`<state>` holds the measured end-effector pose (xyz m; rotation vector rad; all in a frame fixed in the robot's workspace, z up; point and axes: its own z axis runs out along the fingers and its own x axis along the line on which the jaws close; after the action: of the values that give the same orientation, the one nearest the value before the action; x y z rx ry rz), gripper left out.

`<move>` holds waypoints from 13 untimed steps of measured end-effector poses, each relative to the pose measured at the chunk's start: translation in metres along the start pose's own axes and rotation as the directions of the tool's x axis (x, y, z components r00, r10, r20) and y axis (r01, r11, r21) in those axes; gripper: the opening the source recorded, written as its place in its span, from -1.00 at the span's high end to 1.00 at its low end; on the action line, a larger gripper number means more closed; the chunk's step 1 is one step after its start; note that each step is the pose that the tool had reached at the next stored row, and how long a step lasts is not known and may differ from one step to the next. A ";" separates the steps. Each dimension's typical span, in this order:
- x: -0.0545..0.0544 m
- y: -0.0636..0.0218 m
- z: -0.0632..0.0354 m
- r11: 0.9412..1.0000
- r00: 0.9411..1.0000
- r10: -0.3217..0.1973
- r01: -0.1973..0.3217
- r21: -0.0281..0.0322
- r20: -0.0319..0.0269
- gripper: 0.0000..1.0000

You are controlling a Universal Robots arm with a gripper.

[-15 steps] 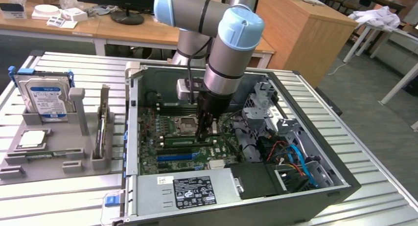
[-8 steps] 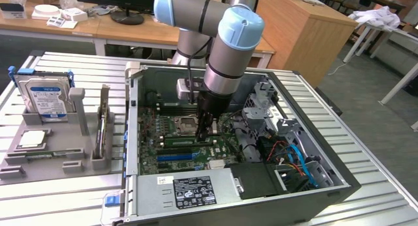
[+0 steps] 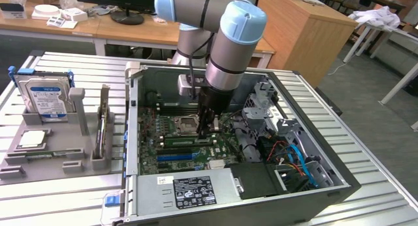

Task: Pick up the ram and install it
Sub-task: 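Insert the ram into the slot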

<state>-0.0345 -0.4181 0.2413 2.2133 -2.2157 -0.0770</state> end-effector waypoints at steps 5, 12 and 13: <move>0.000 -0.0016 -0.0132 1.000 1.000 0.000 0.000 0.000 0.000 0.50; -0.001 -0.0029 -0.0332 1.000 1.000 0.000 0.000 0.000 0.000 0.50; -0.001 -0.0031 -0.0367 1.000 1.000 0.000 0.000 0.000 0.000 0.50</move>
<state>-0.0299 -0.4181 0.2778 2.2131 -2.2160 -0.0769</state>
